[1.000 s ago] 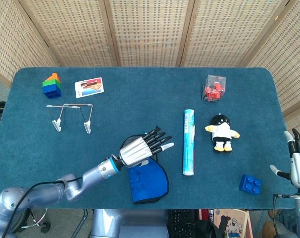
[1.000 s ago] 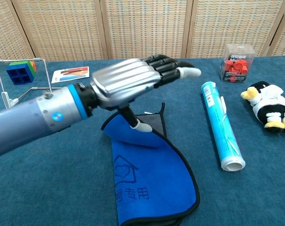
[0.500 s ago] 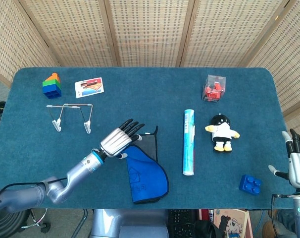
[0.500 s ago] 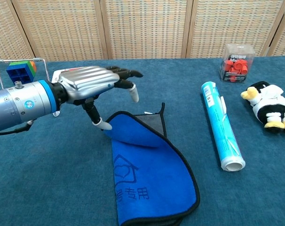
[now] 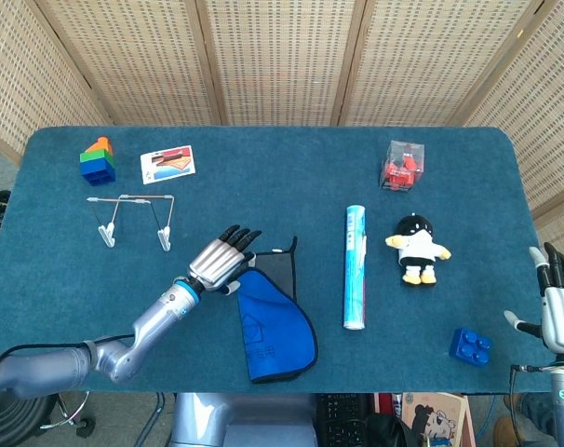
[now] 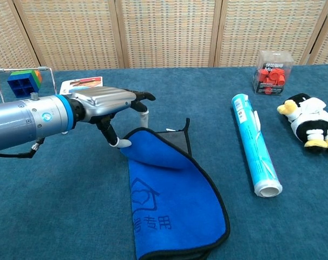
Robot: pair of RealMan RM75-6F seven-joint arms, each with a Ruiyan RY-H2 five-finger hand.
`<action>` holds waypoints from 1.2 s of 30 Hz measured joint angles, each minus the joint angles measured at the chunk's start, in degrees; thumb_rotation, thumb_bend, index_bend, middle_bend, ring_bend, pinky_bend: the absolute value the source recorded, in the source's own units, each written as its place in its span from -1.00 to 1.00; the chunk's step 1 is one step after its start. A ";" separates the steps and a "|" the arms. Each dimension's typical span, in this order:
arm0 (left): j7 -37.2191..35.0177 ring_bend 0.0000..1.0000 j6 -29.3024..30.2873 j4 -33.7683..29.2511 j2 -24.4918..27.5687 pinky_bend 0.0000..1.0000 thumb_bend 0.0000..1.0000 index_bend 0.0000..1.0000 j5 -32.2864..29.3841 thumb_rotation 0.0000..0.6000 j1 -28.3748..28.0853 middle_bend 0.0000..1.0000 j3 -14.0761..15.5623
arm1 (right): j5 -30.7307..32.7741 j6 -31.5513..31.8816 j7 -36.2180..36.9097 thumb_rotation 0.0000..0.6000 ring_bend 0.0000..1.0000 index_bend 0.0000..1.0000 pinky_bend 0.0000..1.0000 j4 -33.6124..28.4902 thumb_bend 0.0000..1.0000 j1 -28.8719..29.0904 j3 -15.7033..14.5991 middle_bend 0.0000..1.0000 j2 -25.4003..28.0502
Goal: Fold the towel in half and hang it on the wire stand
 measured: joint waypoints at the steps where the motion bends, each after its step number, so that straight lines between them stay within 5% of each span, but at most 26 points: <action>1: 0.80 -1.00 -0.18 -0.28 -0.05 -1.00 -0.26 0.04 -0.81 1.00 -0.16 -1.00 -0.13 | 0.01 -0.01 0.05 1.00 -1.00 -1.00 -1.00 0.02 -1.00 -0.01 0.01 -1.00 0.01; 20: 7.32 -1.00 1.79 -0.95 -2.67 -1.00 -0.17 0.19 -5.58 1.00 -3.15 -1.00 -2.01 | 0.08 -0.09 0.92 1.00 -1.00 -1.00 -1.00 -0.07 -1.00 -0.06 0.15 -1.00 0.30; 36: 15.13 -1.00 1.02 11.42 -10.23 -1.00 -0.16 0.17 -10.96 1.00 -8.79 -1.00 -4.71 | 0.74 -0.91 1.41 1.00 -1.00 -1.00 -1.00 0.37 -1.00 0.23 0.34 -1.00 0.19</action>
